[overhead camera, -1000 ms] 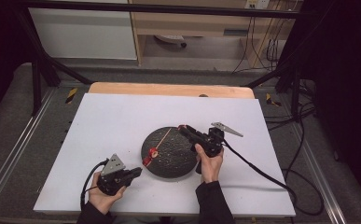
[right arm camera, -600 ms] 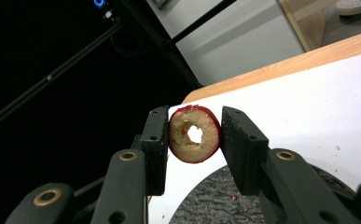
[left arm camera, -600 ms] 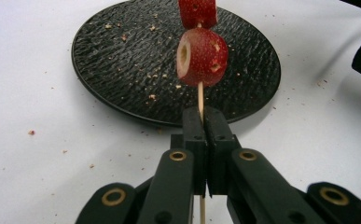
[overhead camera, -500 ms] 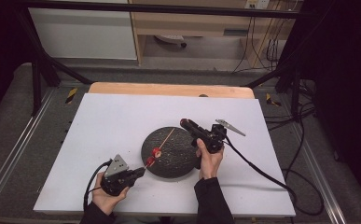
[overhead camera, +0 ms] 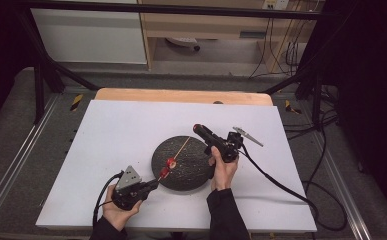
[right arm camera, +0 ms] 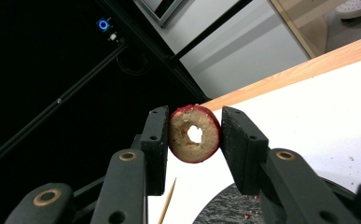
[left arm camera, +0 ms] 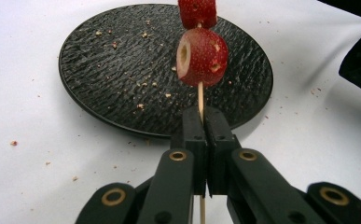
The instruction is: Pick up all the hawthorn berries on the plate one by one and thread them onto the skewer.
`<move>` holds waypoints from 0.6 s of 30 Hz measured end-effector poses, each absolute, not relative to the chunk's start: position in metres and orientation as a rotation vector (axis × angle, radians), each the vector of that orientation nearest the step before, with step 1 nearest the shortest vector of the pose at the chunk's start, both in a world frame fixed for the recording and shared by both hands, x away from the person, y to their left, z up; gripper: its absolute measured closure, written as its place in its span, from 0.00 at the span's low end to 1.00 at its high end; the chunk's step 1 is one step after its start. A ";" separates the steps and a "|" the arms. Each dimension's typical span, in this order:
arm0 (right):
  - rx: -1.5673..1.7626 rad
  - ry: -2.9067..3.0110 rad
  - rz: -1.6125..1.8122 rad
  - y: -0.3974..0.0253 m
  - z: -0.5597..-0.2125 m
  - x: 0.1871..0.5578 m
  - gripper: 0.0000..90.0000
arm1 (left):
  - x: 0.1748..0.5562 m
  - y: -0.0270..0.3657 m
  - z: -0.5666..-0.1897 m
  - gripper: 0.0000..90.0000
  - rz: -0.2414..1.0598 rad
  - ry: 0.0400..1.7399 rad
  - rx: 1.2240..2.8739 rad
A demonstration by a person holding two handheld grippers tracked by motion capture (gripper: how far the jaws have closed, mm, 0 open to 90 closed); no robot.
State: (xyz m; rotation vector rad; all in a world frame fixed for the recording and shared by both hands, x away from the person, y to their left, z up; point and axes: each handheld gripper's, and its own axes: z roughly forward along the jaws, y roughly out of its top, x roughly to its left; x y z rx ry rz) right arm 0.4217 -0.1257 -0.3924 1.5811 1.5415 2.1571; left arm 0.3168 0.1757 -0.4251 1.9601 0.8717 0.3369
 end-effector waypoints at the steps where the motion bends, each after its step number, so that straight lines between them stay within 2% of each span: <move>1: 1.585 1.535 2.165 -0.125 -0.392 0.422 0.71 | 0.317 0.175 -0.425 0.99 0.336 0.871 1.955; 18: 1.609 1.493 2.222 -0.123 -0.395 0.420 0.71 | 0.318 0.163 -0.423 0.99 0.332 0.864 1.938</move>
